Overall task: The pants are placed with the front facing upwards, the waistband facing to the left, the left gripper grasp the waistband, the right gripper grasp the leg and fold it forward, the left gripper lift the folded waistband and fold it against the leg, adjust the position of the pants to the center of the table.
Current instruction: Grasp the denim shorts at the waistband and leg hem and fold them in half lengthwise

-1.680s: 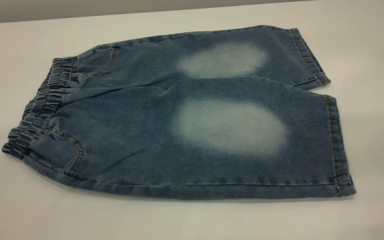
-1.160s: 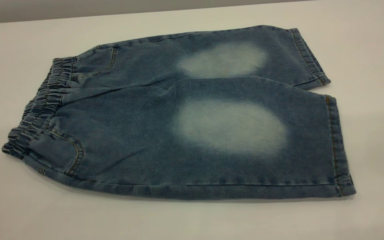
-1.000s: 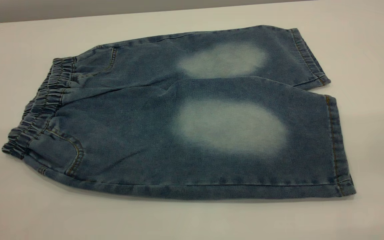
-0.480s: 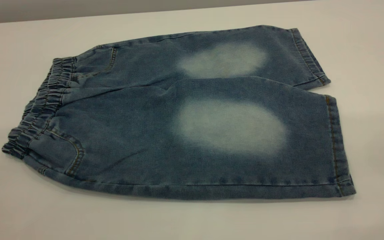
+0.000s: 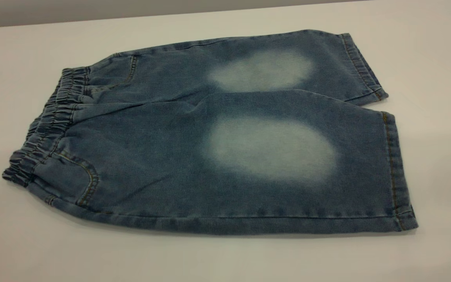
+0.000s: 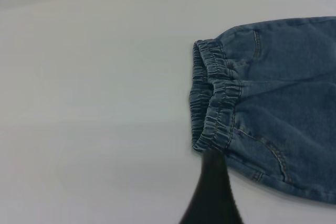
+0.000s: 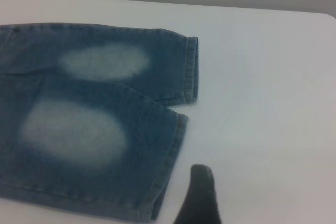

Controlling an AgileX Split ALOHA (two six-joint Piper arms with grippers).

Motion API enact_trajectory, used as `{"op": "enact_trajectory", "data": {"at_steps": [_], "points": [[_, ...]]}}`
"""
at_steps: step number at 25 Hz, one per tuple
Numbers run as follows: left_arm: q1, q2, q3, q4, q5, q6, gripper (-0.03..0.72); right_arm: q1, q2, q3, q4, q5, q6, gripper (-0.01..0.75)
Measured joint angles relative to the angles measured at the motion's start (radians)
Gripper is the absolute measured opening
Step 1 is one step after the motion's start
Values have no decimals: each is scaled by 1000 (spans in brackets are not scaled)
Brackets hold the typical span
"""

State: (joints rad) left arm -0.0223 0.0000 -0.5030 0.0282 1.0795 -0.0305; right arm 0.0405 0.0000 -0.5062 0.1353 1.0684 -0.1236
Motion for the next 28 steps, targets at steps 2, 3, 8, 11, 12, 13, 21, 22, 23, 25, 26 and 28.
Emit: {"op": "enact_trajectory", "data": {"at_steps": [2, 3, 8, 11, 12, 13, 21, 22, 23, 25, 26, 28], "points": [[0, 0, 0, 0, 0, 0, 509, 0, 0, 0, -3, 0, 3, 518], [0, 0, 0, 0, 0, 0, 509, 0, 0, 0, -3, 0, 5, 518], [0, 0, 0, 0, 0, 0, 509, 0, 0, 0, -2, -1, 8, 518], [0, 0, 0, 0, 0, 0, 509, 0, 0, 0, -2, -1, 8, 518], [0, 0, 0, 0, 0, 0, 509, 0, 0, 0, -2, -1, 9, 518], [0, 0, 0, 0, 0, 0, 509, 0, 0, 0, -2, -1, 9, 518], [0, 136, -40, 53, -106, -141, 509, 0, 78, -46, 9, -96, 89, 518], [0, 170, -41, 48, -137, -158, 509, 0, 116, -54, 17, -121, 97, 518], [0, 209, -41, 43, -161, -165, 509, 0, 157, -59, 29, -143, 97, 518], [0, 284, -41, 23, -225, -168, 509, 0, 237, -64, 55, -169, 97, 518], [0, 328, -41, 11, -252, -168, 509, 0, 284, -64, 72, -171, 97, 518], [0, 411, -41, -14, -297, -167, 509, 0, 372, -64, 109, -170, 86, 518]]}}
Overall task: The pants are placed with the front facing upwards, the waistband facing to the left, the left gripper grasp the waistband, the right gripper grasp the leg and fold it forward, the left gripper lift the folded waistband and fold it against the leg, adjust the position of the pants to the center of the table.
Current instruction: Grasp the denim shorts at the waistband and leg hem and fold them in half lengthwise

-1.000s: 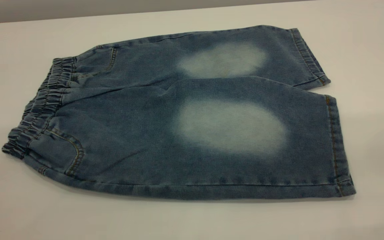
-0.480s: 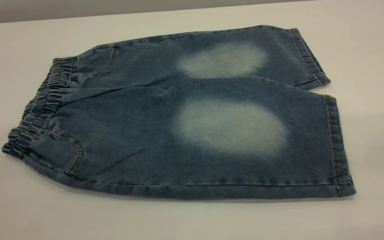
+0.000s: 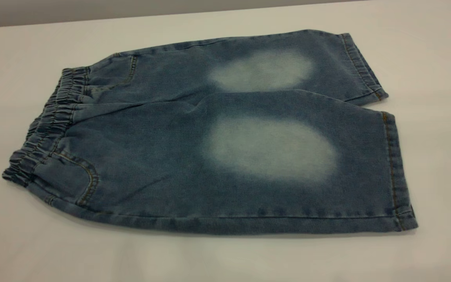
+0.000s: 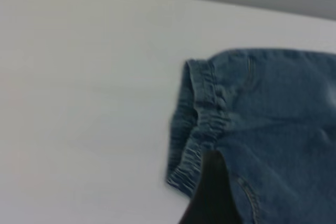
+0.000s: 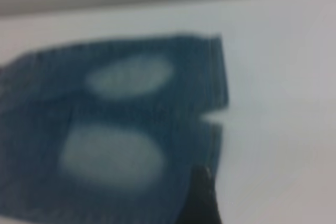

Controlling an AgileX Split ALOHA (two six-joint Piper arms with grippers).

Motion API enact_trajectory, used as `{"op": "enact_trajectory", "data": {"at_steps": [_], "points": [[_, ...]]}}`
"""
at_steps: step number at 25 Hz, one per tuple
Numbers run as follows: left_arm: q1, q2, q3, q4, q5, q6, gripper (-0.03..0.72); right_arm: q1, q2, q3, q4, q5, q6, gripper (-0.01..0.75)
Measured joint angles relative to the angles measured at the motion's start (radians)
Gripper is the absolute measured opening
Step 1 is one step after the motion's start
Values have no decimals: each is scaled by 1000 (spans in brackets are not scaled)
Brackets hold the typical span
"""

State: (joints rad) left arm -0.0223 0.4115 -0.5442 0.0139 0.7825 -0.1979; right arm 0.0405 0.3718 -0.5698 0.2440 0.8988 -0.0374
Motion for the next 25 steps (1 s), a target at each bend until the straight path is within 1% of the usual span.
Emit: {"op": "enact_trajectory", "data": {"at_steps": [7, 12, 16, 18, 20, 25], "points": [[0, 305, 2, -100, -99, -1, 509, 0, 300, 0, 159, -76, -122, 518], [0, 483, 3, -75, -176, -2, 509, 0, 440, 0, 279, -117, -237, 518], [0, 588, 28, -68, -236, -27, 509, 0, 479, 6, 362, -128, -307, 518], [0, 631, 56, -68, -287, -28, 509, 0, 482, 16, 397, -141, -332, 518], [0, 673, 82, -68, -333, -31, 509, 0, 482, 16, 411, -152, -341, 518], [0, 757, 86, -68, -452, -32, 509, 0, 491, 16, 410, -154, -341, 518]]}}
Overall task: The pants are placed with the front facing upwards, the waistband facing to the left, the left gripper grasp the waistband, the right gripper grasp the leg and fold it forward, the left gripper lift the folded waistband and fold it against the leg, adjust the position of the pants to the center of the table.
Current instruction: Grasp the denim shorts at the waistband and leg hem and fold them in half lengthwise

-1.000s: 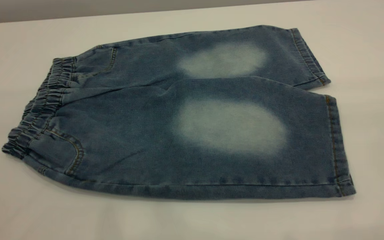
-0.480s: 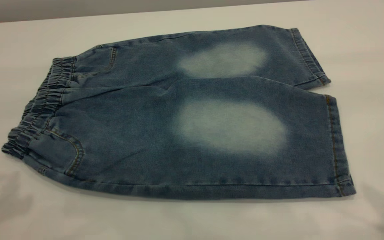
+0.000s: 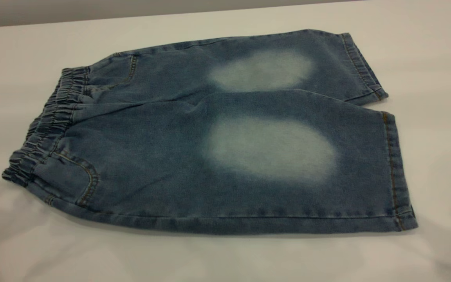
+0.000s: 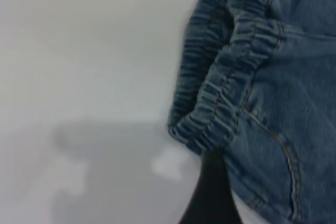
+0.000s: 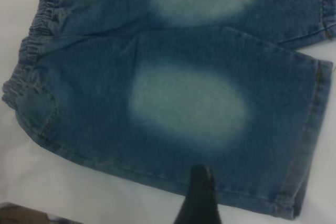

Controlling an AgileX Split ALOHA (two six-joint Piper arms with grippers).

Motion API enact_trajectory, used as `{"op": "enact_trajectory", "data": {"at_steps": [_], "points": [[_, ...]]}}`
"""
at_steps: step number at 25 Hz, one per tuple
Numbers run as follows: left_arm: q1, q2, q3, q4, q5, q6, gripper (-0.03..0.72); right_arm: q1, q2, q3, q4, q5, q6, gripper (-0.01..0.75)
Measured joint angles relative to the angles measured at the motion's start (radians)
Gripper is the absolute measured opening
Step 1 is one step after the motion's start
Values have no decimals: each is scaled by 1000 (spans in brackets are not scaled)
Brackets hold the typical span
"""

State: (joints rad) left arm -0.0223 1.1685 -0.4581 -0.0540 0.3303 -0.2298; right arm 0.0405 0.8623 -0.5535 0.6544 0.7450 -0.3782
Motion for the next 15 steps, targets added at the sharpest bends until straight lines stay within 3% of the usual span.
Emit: {"op": "enact_trajectory", "data": {"at_steps": [15], "points": [[0, 454, -4, 33, -288, 21, 509, 0, 218, 0, 0, -54, 1, 518]]}}
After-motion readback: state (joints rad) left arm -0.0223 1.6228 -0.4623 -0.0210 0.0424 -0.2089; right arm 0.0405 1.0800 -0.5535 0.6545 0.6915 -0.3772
